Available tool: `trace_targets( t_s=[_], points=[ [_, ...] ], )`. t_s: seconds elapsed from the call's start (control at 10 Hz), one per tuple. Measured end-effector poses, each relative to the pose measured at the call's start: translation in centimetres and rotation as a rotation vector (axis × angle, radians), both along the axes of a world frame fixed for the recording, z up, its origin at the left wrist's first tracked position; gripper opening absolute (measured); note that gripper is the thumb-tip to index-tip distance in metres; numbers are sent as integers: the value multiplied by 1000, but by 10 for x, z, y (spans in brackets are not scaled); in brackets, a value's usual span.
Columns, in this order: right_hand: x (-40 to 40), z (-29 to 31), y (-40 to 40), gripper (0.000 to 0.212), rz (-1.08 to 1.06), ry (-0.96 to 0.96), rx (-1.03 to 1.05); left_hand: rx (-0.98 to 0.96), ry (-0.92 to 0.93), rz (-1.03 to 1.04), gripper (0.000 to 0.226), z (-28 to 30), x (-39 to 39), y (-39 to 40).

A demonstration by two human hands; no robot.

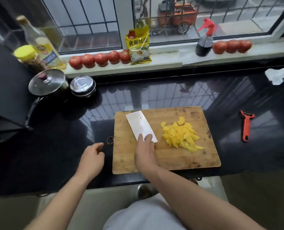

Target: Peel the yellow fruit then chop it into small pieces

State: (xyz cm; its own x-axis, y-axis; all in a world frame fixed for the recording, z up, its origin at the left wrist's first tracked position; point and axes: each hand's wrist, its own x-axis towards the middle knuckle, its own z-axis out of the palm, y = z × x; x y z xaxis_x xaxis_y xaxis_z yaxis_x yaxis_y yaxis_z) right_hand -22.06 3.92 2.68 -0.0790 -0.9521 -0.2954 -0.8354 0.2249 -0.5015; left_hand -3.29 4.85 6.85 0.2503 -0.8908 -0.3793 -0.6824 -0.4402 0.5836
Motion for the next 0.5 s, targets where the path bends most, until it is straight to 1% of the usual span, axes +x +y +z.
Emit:
trace_targets(
  t_s=[0.1, 0.2, 0.3, 0.4, 0.5],
  points=[
    [5, -9, 6, 63, 175, 288, -3, -21, -10, -31, 46, 5, 4, 1],
    [7, -8, 9, 53, 269, 403, -51, -42, -47, -78, 42, 13, -3, 0],
    [-4, 5, 3, 37, 247, 293, 13, -73, -53, -164, 42, 24, -16, -4],
    [-39, 40, 4, 25, 192, 147, 58, -40, -90, -332, 45, 38, -35, -4],
    [-90, 101, -1, 13, 147, 105, 70, -104, -174, -454, 38, 83, -60, -18]
  ],
)
